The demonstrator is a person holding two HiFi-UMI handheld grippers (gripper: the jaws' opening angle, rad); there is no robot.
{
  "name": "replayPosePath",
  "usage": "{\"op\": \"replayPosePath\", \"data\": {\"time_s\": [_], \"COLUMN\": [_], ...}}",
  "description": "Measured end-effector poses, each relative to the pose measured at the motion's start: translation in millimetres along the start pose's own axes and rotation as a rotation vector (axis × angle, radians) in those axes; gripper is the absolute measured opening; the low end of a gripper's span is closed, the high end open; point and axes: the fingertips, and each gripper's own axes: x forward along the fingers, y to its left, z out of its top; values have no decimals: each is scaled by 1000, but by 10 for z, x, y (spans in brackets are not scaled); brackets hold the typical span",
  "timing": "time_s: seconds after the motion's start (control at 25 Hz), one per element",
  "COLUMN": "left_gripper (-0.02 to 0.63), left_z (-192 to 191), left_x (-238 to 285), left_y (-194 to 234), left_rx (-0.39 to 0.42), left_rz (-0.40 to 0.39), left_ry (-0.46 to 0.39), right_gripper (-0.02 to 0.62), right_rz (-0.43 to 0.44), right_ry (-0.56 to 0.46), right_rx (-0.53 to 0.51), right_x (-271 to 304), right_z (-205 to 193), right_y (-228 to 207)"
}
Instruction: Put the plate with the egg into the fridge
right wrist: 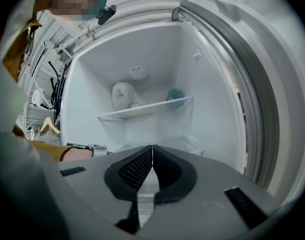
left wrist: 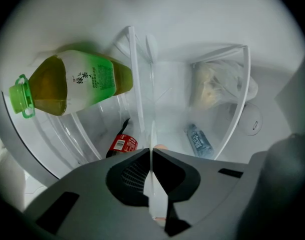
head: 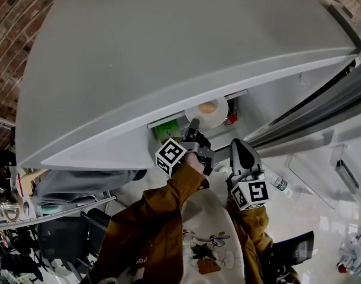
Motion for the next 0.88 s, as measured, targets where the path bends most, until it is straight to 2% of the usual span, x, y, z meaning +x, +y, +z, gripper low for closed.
{"op": "replayPosePath", "data": {"time_s": [0.88], "left_gripper": [20], "left_z": [171], "left_x": [89], "left_y": [25], "left_rx": [10], "left_rz": [13], "left_ry": [-60], "right_gripper": [6], "right_rz": [1], "right_ry": [22], "right_rx": [-2], "right_x": [41], "right_z": [-62], "right_y": [19]}}
